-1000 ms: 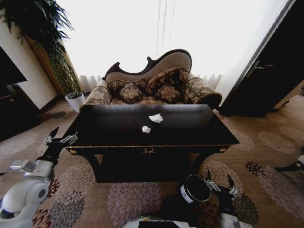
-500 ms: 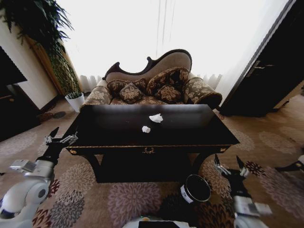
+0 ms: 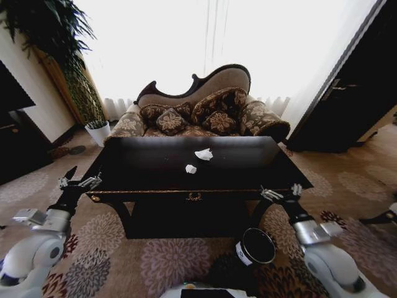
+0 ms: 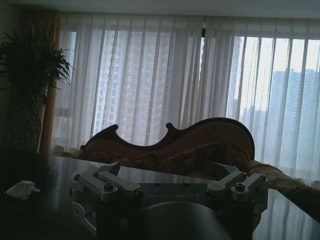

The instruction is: Move to the front of the table and place the trash on the table into the trash bin.

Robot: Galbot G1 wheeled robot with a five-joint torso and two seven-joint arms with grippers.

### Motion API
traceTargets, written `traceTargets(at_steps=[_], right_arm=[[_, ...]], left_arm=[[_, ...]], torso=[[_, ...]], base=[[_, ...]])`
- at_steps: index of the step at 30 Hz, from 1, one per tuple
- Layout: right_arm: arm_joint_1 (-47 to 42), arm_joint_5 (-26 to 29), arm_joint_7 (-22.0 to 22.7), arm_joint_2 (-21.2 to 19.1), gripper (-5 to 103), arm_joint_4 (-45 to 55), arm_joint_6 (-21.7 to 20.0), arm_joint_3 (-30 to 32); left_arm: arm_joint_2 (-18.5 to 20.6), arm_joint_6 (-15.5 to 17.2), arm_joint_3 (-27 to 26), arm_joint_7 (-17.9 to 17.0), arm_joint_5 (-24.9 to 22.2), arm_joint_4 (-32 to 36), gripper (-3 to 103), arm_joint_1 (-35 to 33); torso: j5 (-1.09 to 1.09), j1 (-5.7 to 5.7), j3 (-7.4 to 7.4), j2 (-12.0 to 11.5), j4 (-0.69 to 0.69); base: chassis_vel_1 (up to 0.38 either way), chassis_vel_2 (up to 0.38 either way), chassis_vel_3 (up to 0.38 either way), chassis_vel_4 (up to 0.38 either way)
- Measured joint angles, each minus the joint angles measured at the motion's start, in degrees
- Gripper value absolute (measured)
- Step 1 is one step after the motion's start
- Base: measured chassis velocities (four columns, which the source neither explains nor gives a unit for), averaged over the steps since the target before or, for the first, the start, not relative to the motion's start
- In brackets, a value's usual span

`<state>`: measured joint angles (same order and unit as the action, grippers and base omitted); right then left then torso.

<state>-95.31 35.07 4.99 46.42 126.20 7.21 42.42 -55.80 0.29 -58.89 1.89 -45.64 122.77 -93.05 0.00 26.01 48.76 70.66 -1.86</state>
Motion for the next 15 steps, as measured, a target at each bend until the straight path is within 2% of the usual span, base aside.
traceTargets(at_steps=[3,4,8,9,13,15], right_arm=[[3.02,3.04,1.11,-5.46,100,-0.27,-3.24,-2.86],[3.02,3.04,1.11,-5.46,100,-0.27,-3.24,-2.86],[6.39,8.20,1.40,-12.10,100,-1.11,-6.88,-5.78],[6.39,8.20,1.40,-12.10,100,-1.11,-6.88,-5.78],[11.76,14.17,2.76,-17.36,100,-3.07,-10.49,-9.51],[13.02,15.35,2.96,-18.61,100,-3.83,-11.14,-10.26]], left_arm=[[0.00,0.00,0.00,0.00,0.00,0.00,100,0.00],[0.00,0.00,0.00,0.00,0.00,0.00,100,0.00],[0.00,0.00,0.00,0.00,0.00,0.00,100,0.00],[0.00,0.00,0.00,0.00,0.00,0.00,100,0.00],[0.00,0.00,0.00,-0.01,0.00,0.00,100,0.00],[0.00,0.00,0.00,0.00,0.00,0.00,100,0.00]], torso=[[-0.01,0.00,0.00,0.00,0.01],[-0.01,0.00,0.00,0.00,0.01],[-0.01,0.00,0.00,0.00,0.00],[-0.01,0.00,0.00,0.00,0.00],[0.00,0.00,0.00,0.00,0.01],[0.00,0.00,0.00,0.00,0.00]], base=[[0.000,0.000,0.000,0.000],[0.000,0.000,0.000,0.000],[0.000,0.000,0.000,0.000],[0.000,0.000,0.000,0.000],[0.000,0.000,0.000,0.000],[0.000,0.000,0.000,0.000]])
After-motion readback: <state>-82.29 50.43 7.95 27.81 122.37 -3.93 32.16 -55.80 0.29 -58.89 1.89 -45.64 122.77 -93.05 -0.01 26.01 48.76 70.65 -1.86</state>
